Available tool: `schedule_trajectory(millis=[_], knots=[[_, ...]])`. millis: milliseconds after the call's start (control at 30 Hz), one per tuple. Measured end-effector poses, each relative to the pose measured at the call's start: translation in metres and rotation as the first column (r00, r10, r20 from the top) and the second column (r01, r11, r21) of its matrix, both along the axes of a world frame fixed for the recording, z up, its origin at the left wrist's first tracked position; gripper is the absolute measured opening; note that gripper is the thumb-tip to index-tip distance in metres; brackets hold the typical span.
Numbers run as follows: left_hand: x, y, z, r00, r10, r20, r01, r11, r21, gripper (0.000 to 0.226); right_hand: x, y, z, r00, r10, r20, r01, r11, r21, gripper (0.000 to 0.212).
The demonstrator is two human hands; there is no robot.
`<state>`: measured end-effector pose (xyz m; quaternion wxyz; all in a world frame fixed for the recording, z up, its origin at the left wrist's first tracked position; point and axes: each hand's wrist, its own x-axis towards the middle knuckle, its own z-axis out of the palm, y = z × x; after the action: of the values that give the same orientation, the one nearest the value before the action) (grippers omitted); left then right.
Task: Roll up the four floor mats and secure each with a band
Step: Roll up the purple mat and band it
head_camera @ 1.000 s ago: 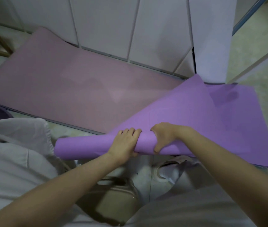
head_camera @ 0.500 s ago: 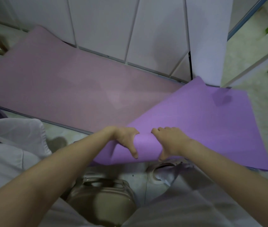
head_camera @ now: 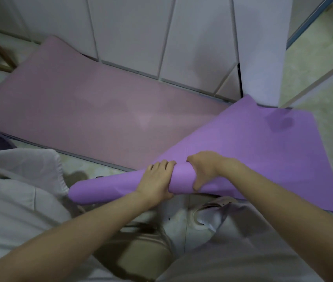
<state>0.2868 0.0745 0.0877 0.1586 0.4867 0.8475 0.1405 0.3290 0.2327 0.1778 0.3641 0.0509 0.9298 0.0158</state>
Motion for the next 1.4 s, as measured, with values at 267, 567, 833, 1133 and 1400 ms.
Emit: schedule_trajectory(millis=[267,567,833,1133,1400], knots=[[-0.009,0.008,0.005,0.991,-0.063,0.119,0.069,0.996,-0.053,0.061,0.009,0.004,-0.006,0.989,-0.100,0.111,0.107,0.992,-0.063,0.070],[-0.044,0.039,0.024,0.851,-0.189,0.490,0.348,0.902,-0.256,0.068,0.039,-0.010,-0.001,0.978,0.151,-0.142,-0.118,0.968,0.222,0.075],[-0.041,0.028,0.024,0.849,-0.124,0.513,0.291,0.920,-0.261,0.084,0.033,-0.014,-0.004,0.963,0.220,-0.158,-0.179,0.954,0.240,0.074],[0.015,0.004,0.006,0.994,0.057,-0.095,-0.051,0.996,0.068,0.115,0.001,0.001,0.003,0.998,0.041,-0.044,-0.040,0.998,0.040,0.066],[0.016,0.007,-0.002,0.996,-0.071,-0.061,0.075,0.995,0.066,0.107,0.015,0.007,-0.002,0.990,-0.092,0.105,0.096,0.995,-0.035,0.073]])
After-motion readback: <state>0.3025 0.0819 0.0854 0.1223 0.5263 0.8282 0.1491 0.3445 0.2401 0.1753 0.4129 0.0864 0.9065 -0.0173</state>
